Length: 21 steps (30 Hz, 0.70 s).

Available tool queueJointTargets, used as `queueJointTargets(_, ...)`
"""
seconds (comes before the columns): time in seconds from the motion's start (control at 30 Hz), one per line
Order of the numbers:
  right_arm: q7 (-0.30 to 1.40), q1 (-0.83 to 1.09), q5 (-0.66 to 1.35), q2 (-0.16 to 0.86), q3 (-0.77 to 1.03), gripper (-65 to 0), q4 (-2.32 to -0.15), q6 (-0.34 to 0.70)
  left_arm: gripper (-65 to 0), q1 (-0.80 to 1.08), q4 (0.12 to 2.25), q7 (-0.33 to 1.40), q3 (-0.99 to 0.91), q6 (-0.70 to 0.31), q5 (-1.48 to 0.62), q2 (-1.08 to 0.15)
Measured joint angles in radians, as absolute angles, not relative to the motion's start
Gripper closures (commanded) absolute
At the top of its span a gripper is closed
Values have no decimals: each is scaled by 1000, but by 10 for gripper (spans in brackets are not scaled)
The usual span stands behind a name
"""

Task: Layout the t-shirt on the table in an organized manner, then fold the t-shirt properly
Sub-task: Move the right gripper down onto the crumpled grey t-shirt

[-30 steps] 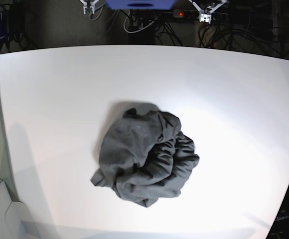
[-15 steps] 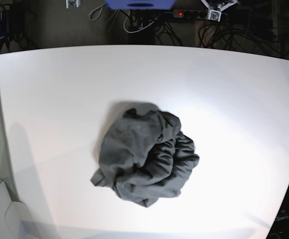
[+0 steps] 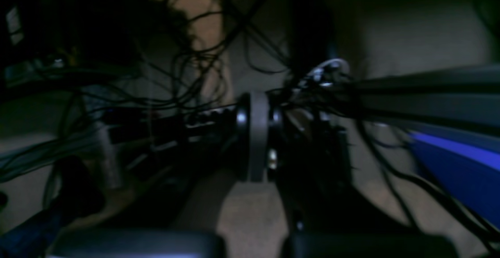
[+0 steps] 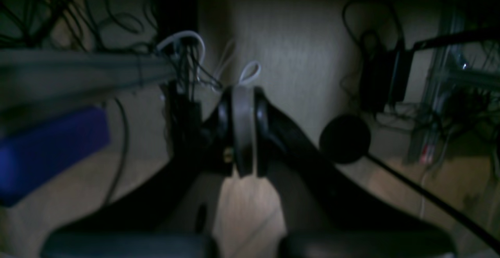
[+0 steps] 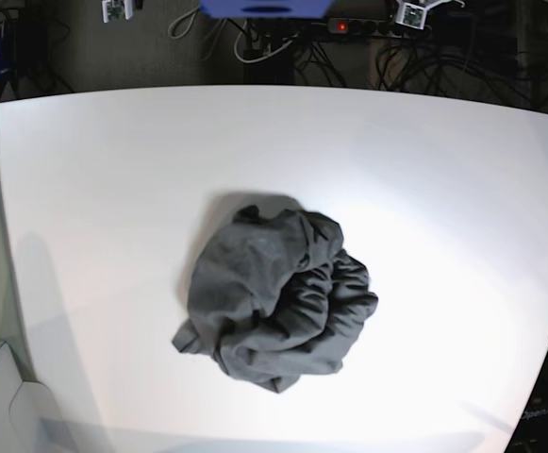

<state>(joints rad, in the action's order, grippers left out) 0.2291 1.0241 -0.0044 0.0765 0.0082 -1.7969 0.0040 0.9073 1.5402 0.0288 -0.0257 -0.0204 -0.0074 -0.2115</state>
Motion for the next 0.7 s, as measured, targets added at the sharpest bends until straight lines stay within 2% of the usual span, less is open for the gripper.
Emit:
queueJointTargets(0.23, 225, 1107, -4, 76, 8, -2, -2010, 4, -4, 961, 1724, 27, -109, -5, -7, -212)
queueJointTargets(0.33, 224, 1098, -4, 77, 8, -38, -2012, 4, -4, 979, 1794, 131, -122, -14, -22, -212)
queueJointTargets(0.5, 211, 1068, -4, 77, 8, -126, -2021, 4, -5, 965, 1934, 350, -184, -19, -248, -221)
queueJointTargets(0.7, 167, 1026, -4, 77, 9, -171, -2023, 4, -5, 933, 1986, 386, -279, -5, -421, -282)
